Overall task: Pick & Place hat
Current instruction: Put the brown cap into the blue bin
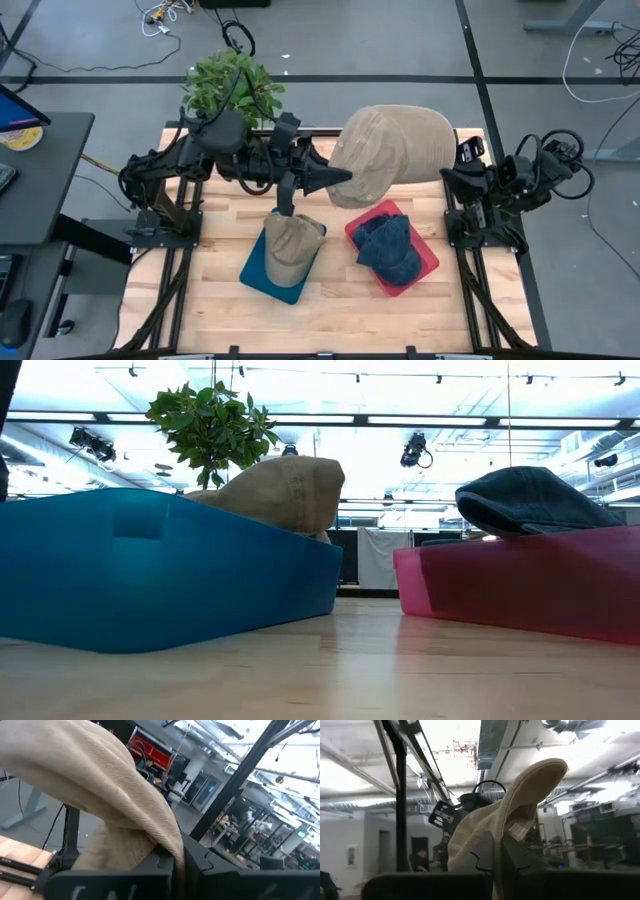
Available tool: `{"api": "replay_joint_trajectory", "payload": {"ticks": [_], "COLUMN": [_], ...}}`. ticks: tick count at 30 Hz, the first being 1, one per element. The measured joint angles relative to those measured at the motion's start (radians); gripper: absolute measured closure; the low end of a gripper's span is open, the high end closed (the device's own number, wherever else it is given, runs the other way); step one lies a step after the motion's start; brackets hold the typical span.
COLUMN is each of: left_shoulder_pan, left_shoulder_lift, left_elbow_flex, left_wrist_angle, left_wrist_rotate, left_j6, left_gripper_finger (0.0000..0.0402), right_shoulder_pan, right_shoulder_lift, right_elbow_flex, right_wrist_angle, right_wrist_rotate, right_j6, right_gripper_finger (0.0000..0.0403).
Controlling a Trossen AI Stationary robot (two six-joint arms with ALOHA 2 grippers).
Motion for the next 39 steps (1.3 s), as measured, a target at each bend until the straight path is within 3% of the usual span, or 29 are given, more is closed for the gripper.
{"api": "replay_joint_trajectory", "payload": {"ticks": [4, 6, 14, 19, 24, 31, 39], "left_shoulder_pan": [0.009, 0.013, 0.054, 0.064, 0.062, 0.054, 0.055], "left_shoulder_lift": [0.0, 0.0, -0.005, -0.009, -0.008, -0.008, -0.007], "left_elbow_flex": [0.0, 0.0, 0.0, 0.001, 0.001, 0.001, 0.001], "left_wrist_angle": [-0.04, -0.061, -0.192, -0.327, -0.445, -0.614, -0.846], "left_wrist_rotate": [0.051, 0.075, 0.186, 0.287, 0.383, 0.522, 0.541], "left_j6": [-0.019, -0.025, 0.014, 0.086, 0.183, 0.296, 0.504], "left_gripper_finger": [0.0395, 0.0395, 0.0397, 0.0398, 0.0398, 0.0398, 0.0399], "right_shoulder_pan": [0.0, 0.0, 0.0, 0.0, 0.0, 0.0, 0.0], "right_shoulder_lift": [-0.001, -0.002, -0.023, -0.035, -0.037, -0.037, -0.03], "right_elbow_flex": [0.0, 0.0, 0.0, 0.0, 0.0, 0.0, 0.0], "right_wrist_angle": [-0.014, -0.03, -0.189, -0.287, -0.362, -0.498, -0.629], "right_wrist_rotate": [-0.081, -0.127, -0.131, -0.135, -0.135, -0.089, -0.025], "right_j6": [0.108, 0.135, 0.314, 0.388, 0.415, 0.463, 0.567], "right_gripper_finger": [0.0369, 0.0334, 0.0161, 0.0095, 0.0075, 0.0081, 0.0091]}}
